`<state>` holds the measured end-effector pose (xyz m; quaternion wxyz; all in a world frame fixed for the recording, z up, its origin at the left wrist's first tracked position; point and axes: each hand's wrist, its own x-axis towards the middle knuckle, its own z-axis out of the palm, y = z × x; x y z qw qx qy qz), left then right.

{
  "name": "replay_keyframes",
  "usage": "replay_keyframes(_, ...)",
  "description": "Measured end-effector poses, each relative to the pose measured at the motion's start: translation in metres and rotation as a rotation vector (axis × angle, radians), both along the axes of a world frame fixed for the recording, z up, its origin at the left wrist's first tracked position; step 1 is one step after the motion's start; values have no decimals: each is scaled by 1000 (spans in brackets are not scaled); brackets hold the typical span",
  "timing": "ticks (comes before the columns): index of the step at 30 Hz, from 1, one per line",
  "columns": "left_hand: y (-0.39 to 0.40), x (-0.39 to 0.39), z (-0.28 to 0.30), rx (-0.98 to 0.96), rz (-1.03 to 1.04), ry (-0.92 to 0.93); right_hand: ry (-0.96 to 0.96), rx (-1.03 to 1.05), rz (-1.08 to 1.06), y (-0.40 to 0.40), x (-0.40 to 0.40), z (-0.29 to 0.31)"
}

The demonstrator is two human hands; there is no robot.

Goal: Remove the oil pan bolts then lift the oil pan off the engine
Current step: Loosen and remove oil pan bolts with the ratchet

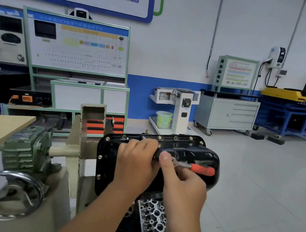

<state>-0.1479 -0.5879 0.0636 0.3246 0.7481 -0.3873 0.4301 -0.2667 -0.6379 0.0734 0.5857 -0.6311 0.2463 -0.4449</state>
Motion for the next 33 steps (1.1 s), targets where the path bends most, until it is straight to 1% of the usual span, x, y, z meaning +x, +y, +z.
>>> replay_keyframes(3,11,10,17,166,-165,18,32,-110,-23,-10,10,16)
replay_keyframes(5,15,14,21,262,-253,-54,60,-173,1,-17,14,25)
replay_keyframes(6,15,15,21,292,-263,-101,92,-240,23,-19,15,27)
replay_keyframes(9,12,20,14,324,-294,-179,181,-620,131,-18,18,28)
replay_keyframes(10,11,22,13,328,-291,-194,168,-702,167,-15,18,27)
replay_keyframes(11,10,23,12,314,-286,-195,130,-721,176,-13,19,25)
replay_keyframes(12,10,23,12,284,-290,-170,65,-671,159,-11,20,23)
replay_keyframes(13,9,21,13,253,-306,-132,0,-546,120,-11,23,20)
replay_keyframes(15,9,17,14,239,-315,-75,-145,-167,39,-6,27,18)
replay_keyframes(16,10,14,14,243,-305,-48,-212,39,35,-4,29,20)
replay_keyframes(17,10,10,14,237,-293,-28,-240,166,40,-5,33,20)
replay_keyframes(18,11,8,13,222,-280,-11,-225,131,61,-5,35,21)
replay_keyframes(19,12,8,13,207,-265,-2,-175,-59,105,-7,36,22)
replay_keyframes(21,15,7,12,188,-217,9,-41,-455,297,-12,33,24)
replay_keyframes(22,16,7,12,198,-198,16,2,-551,418,-15,30,28)
replay_keyframes(24,17,9,11,234,-179,-10,49,-560,629,-25,27,36)
replay_keyframes(25,17,10,11,252,-179,-29,53,-528,676,-29,27,36)
replay_keyframes(26,17,9,12,257,-196,-18,18,-464,672,-29,28,35)
replay_keyframes(27,17,8,13,240,-224,9,-48,-349,613,-25,29,34)
replay_keyframes(29,16,9,16,160,-281,89,-214,-48,396,-17,36,30)
replay_keyframes(30,14,10,17,133,-291,135,-265,-8,277,-14,39,27)
replay_keyframes(31,13,11,17,113,-277,159,-239,-112,209,-11,38,29)
replay_keyframes(32,13,12,16,96,-244,170,-175,-295,223,-12,38,32)
replay_keyframes(33,12,13,13,69,-224,211,-78,-523,327,-15,37,37)
